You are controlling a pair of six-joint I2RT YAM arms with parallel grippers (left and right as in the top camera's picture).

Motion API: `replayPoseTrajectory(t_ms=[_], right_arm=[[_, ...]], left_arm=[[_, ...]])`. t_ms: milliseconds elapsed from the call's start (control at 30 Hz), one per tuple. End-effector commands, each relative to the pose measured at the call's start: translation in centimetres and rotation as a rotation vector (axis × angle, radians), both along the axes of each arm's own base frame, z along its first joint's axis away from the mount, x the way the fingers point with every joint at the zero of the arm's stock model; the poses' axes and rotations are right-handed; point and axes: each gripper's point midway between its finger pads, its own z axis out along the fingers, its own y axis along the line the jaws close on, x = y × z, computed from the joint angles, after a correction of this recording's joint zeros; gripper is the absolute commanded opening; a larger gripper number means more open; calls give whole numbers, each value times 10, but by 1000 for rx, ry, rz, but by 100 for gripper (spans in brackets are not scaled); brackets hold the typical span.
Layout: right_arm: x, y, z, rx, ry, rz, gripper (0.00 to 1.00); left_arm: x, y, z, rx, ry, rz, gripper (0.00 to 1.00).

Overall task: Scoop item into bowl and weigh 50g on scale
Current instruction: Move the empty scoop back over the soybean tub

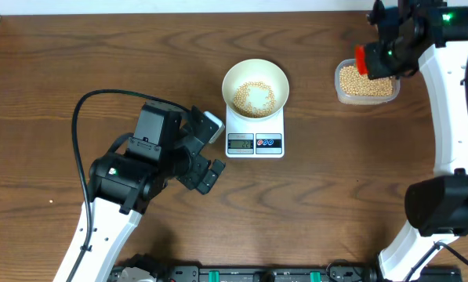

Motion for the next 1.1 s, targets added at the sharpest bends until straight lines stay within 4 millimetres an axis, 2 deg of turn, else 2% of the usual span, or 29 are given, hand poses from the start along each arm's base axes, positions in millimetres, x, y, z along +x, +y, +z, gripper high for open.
replayPoseTrajectory(t_ms=[0, 233, 400, 933, 1067], right_arm=[[-5, -20, -19, -46, 46, -53, 1], [-7, -41, -47, -84, 79, -118, 1], [-6, -41, -66, -84, 83, -119, 1], [2, -58, -68, -105, 50, -211, 1], [4, -57, -76, -106, 63, -209, 1]], left_arm=[[-1, 0, -4, 3, 15, 6, 98], [-1, 0, -4, 3, 15, 6, 98], [-1, 0, -4, 3, 15, 6, 98], [-1, 0, -4, 3, 15, 6, 98], [-1, 0, -4, 3, 15, 6, 98]])
